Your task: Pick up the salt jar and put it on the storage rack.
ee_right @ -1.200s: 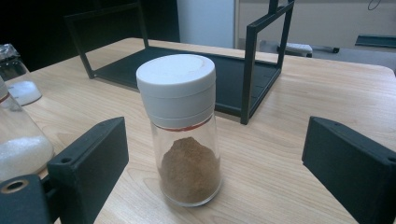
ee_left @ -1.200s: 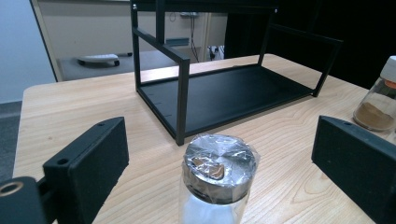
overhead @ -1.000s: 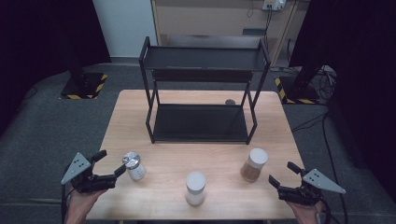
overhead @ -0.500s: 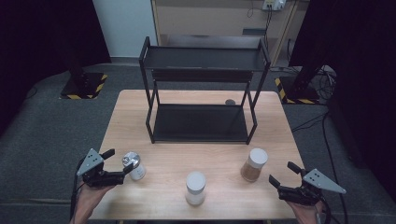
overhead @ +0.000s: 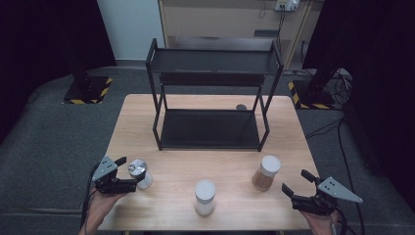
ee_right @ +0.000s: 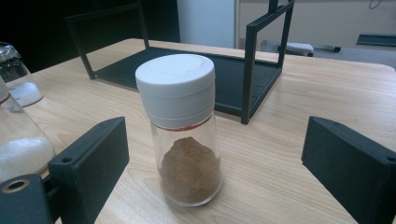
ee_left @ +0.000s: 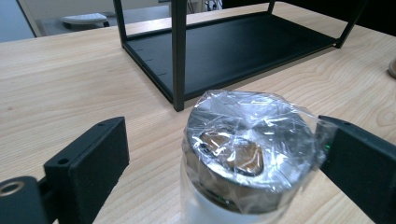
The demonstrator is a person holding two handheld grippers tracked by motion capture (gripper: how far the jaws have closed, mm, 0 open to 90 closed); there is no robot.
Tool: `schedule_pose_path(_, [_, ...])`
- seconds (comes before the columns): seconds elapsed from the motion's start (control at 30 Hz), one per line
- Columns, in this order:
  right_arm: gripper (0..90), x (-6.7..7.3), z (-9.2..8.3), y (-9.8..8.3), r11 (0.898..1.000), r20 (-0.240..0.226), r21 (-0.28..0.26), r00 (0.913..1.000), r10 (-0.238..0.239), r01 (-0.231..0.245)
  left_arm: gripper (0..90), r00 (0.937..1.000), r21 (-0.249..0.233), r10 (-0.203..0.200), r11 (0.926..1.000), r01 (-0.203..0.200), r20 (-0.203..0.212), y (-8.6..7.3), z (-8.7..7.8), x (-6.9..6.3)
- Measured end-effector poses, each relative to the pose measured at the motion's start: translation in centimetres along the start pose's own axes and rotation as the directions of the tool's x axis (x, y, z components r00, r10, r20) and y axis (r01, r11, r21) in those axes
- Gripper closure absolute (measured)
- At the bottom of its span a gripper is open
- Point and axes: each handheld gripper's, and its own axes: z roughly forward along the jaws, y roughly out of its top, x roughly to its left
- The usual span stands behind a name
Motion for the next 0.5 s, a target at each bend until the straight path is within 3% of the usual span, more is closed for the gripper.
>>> schedule_pose_path(0.5, [7.8, -0.02, 0.01, -0.02, 1.000, -0.001, -0.001, 1.0000, -0.001, 0.001, 9.8, 0.9999, -0.004, 0.008, 1.0000, -0.008, 0.014, -0.69, 1.10, -0.07])
